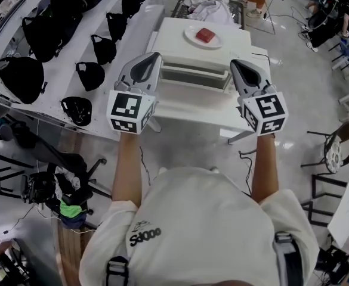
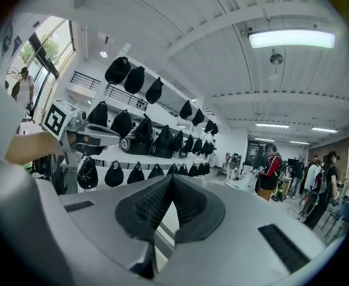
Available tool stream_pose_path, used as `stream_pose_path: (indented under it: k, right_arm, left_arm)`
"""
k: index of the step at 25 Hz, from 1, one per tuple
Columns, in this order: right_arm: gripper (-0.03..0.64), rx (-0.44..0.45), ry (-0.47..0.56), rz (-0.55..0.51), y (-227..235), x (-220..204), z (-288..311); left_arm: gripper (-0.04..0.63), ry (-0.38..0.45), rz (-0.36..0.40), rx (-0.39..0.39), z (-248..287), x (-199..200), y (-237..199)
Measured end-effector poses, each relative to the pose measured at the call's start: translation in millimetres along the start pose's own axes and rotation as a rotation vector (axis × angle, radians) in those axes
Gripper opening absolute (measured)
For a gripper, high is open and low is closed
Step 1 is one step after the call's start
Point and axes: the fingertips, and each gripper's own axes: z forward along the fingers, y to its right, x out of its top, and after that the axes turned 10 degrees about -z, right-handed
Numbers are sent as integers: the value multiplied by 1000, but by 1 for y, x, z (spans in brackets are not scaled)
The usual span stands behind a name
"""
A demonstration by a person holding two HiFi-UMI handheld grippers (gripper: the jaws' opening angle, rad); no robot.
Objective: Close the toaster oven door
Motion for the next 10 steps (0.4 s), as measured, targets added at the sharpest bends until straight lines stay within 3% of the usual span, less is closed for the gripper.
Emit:
stream_pose_path:
  k: [10]
  right_arm:
    - [8, -1, -10, -1, -4, -4, 4]
  left_arm:
    - [18, -12, -5, -9, 0, -7, 0]
